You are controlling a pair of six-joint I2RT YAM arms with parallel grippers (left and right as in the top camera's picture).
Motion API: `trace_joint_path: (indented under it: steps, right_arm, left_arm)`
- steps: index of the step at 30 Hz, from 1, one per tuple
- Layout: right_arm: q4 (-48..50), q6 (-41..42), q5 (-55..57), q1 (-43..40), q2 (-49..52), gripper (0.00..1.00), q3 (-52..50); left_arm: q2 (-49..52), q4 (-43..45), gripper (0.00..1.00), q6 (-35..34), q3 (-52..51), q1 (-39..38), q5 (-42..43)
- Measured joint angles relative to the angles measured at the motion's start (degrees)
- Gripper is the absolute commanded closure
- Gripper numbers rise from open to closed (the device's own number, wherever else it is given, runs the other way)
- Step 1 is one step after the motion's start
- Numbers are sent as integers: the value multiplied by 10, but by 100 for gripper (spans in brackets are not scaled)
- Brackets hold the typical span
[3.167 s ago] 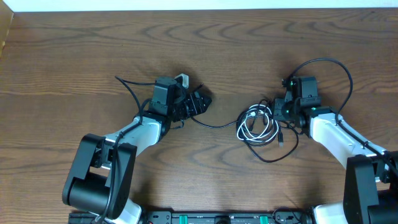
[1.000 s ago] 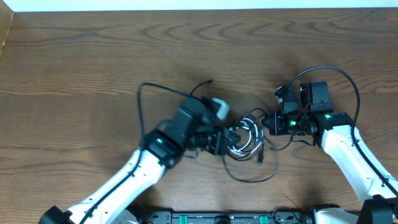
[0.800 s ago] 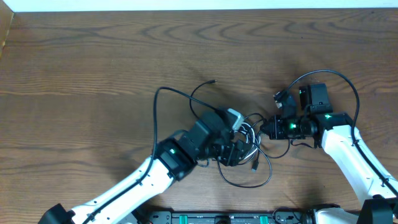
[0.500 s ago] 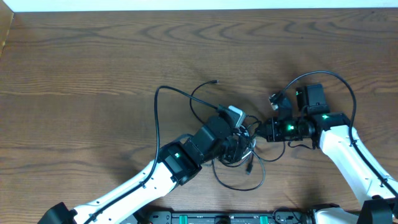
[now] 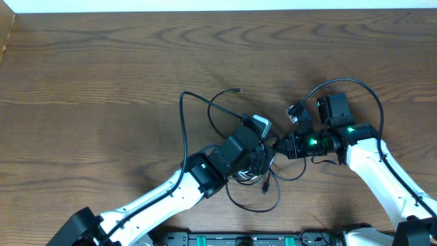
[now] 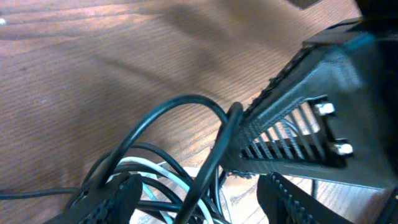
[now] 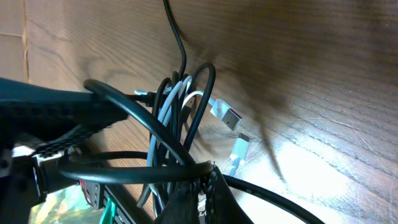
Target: Untangle cables
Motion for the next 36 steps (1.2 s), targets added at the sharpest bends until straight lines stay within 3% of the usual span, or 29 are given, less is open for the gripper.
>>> trace_joint_path:
  steps: [2,5,16,23,36]
  right_arm:
    - [0,-1,0,0,0,99,0]
    - [0,-6,0,0,0,99,0]
    - [0,-76,-4,0,0,97,0]
    - [-17,-134,-17,0,0,99,0]
    - [-6,-262,-196,1,0,99,0]
  left_arm:
    - [6,3,52,-2,0,0,-2]
    - [10,8,92,-3,0,0,-6]
    - [10,-3,93,-5,0,0,-47]
    - [10,-57,93,-49,0,19,-59]
    - [10,-103,93,-107,0,81,-37]
